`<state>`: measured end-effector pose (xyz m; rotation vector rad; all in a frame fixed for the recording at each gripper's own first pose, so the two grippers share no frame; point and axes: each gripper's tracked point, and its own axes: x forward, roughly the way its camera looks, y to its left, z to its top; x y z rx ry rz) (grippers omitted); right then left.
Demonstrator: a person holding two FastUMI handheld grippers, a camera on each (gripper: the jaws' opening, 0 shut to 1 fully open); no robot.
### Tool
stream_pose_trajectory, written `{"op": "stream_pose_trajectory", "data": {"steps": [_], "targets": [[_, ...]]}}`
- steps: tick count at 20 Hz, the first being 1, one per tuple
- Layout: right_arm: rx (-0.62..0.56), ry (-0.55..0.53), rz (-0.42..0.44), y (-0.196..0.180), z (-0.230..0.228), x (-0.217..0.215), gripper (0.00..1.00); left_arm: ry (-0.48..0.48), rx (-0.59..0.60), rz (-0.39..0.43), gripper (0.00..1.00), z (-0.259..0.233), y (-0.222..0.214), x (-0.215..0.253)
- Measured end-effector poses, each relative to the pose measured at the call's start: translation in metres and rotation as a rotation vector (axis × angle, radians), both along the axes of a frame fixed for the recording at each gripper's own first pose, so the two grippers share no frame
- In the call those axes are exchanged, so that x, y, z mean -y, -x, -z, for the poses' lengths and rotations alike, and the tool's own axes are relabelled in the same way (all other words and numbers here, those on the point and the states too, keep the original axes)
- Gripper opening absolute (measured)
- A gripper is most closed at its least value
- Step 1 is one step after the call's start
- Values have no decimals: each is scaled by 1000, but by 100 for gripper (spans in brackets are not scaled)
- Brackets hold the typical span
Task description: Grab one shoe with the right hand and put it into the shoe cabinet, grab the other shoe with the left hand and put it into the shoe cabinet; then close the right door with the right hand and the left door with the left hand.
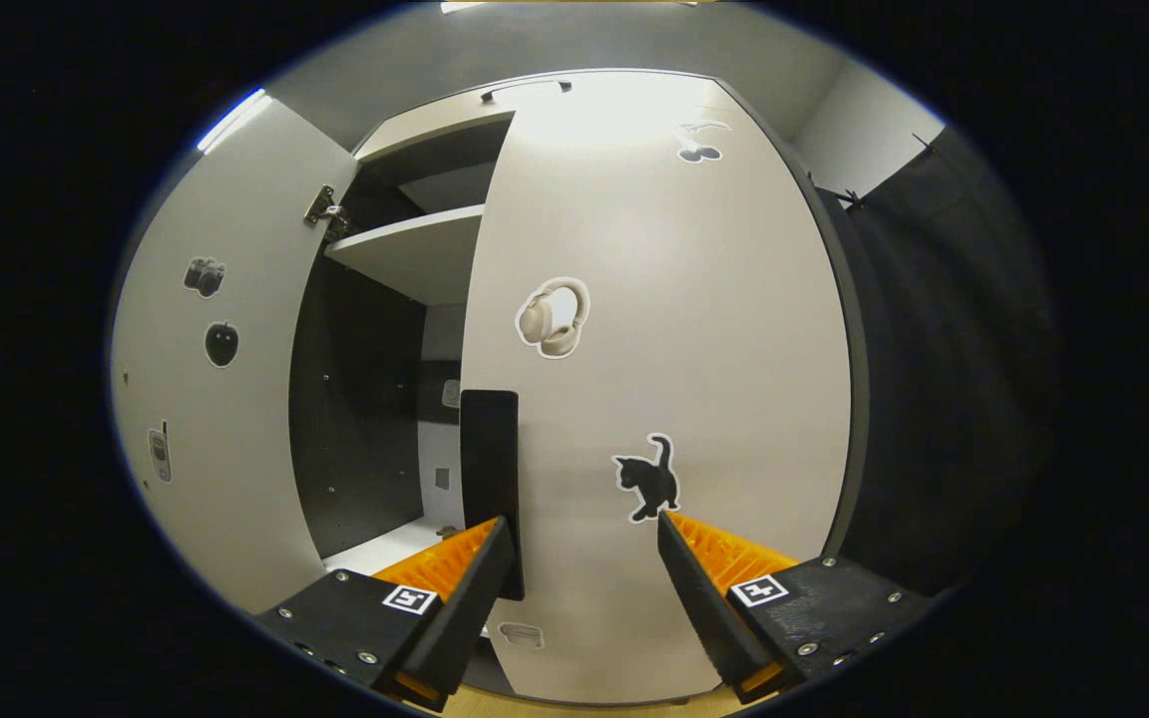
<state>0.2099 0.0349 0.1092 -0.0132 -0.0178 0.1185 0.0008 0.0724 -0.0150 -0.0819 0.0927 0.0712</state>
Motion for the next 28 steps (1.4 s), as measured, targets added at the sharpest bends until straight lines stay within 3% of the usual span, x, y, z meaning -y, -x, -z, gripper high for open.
{"op": "stream_pose_trajectory", "data": {"steps": [5, 6, 8, 11, 12, 15, 19, 20, 21, 22, 23, 24, 25, 27, 28], "targets": [[6, 22, 21, 1, 0, 1, 91, 15, -1, 13, 99, -2, 3, 6], [6, 24, 28, 4, -1, 3, 92, 13, 4, 7, 95, -5, 5, 5], [19, 21, 33, 13, -3, 6, 92, 22, 11, -17, 91, -10, 10, -3], [35, -1, 32, 40, 0, 13, 92, 69, 18, -74, 95, -22, 24, -21], [34, 0, 32, 50, 4, 15, 92, 77, 23, -101, 99, -29, 29, -31], [21, 2, 35, 78, 19, 23, 92, 56, 59, -197, 90, -58, 43, -72], [1, -43, 29, 105, 43, 25, 92, 26, 100, -293, 95, -99, 40, -129], [-7, -47, 25, 111, 49, 26, 92, 23, 119, -306, 90, -111, 35, -141], [-7, -56, 23, 115, 53, 27, 92, 44, 137, -310, 91, -121, 30, -151], [-3, -71, 24, 120, 55, 28, 92, 79, 149, -308, 99, -127, 23, -159], [0, -82, 21, 123, 57, 29, 92, 99, 165, -312, 95, -134, 18, -168], [-1, -83, 19, 126, 60, 29, 92, 92, 180, -328, 99, -142, 13, -180], [-9, -74, 18, 128, 64, 30, 92, 64, 188, -346, 91, -149, 6, -194], [-27, -49, 14, 133, 71, 30, 92, 22, 190, -363, 90, -162, -9, -214], [-25, -42, 13, 135, 71, 30, 92, 13, 189, -362, 100, -166, -17, -221]]}}
